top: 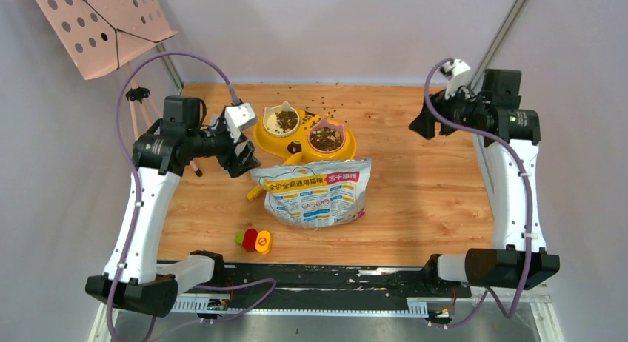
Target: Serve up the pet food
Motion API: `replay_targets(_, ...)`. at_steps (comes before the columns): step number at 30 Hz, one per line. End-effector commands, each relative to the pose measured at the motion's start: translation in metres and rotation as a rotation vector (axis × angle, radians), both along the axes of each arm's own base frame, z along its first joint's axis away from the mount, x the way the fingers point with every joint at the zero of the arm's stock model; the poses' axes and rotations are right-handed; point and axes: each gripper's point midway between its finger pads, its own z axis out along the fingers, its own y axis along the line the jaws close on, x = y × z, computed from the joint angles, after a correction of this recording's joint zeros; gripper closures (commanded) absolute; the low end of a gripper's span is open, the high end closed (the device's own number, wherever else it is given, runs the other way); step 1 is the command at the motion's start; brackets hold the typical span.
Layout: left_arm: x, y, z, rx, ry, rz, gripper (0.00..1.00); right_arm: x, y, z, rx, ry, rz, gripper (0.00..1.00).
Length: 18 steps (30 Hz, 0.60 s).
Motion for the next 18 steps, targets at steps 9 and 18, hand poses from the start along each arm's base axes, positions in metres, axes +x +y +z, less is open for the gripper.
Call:
replay_targets(9,0.082,0.058,0.111,-0.203,-0.379,0.683,0.0,0.096,-0.115,0.069,0.069,-0.096,-0.844,0.18)
replay_targets(18,0.094,0.055,0.102,-0.224,-0.349,0.702,0.0,0.096,-0.112,0.101,0.09,-0.264,-0.796,0.16)
